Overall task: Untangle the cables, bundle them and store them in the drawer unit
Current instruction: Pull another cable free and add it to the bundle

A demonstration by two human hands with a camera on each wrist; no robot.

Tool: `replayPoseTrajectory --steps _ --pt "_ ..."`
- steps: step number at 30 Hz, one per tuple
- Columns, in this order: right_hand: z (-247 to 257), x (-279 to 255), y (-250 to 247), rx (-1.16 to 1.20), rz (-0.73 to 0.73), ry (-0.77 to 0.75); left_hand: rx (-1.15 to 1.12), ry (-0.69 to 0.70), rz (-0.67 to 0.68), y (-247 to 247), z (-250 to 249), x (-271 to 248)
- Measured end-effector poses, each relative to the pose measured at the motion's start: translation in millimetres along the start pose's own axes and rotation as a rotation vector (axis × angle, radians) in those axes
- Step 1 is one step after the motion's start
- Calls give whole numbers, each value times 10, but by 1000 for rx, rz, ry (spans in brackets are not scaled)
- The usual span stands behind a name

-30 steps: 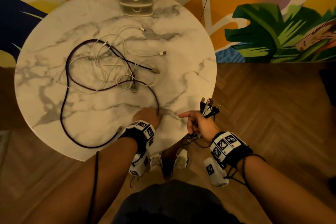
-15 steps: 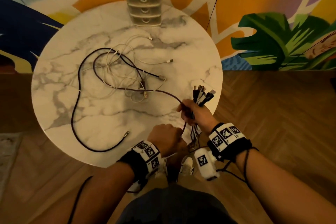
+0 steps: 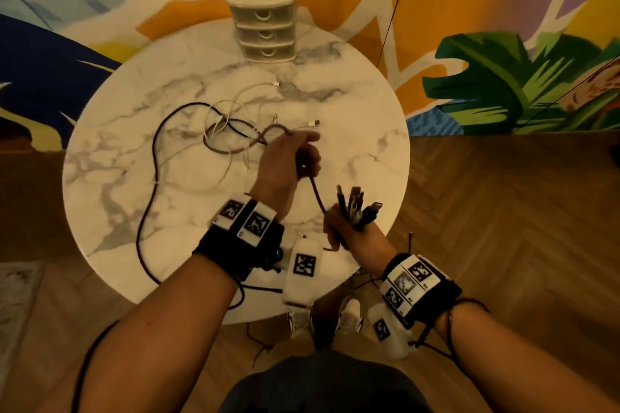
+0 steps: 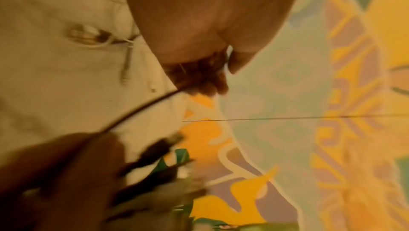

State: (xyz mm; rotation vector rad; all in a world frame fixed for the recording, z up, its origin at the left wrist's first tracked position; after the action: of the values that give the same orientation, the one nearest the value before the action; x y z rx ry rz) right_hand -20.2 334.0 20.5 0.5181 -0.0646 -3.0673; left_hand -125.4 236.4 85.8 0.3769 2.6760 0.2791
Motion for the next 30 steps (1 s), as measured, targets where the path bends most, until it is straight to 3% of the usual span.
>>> replayPoseTrajectory --steps 3,7,10,12,14,17,19,23,25,28,30 --pt "21 -8 -65 43 -42 56 426 144 12 147 -191 -115" --pt "180 178 -292 363 -188 199 1343 -7 375 317 509 -399" --pt "304 326 -386 360 -140 242 1540 23 468 285 757 -417" --pt "351 378 -408 303 -140 232 1305 -76 535 199 873 -326" --pt "387 392 -391 253 -157 187 865 -282 576 71 1014 -230" --pt "375 353 -327 166 -146 160 348 -439 278 -309 1049 91" --pt "331 315 -297 92 -122 146 141 -401 107 -526 902 363" --pt "320 294 -331 23 -121 105 -42 -213 -95 -765 333 854" --pt "303 279 -372 36 -133 97 -51 -207 -149 -829 243 901" --pt "187 218 -389 -2 -83 129 -41 -296 -58 -761 431 767" --pt "45 172 -372 -78 -14 180 -130 -274 -72 -734 455 720"
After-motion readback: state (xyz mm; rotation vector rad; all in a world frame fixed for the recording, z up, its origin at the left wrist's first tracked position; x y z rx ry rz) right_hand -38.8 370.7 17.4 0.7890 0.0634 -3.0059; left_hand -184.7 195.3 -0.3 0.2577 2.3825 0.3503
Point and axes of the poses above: each hand's wrist, its own x-axis towards the middle knuckle, its own y-axis out of the palm, z = x × y, the point moved 6 cm from there along x, towards the middle knuckle, and after that the axes turned 3 degrees about x, right-handed, at the moved point
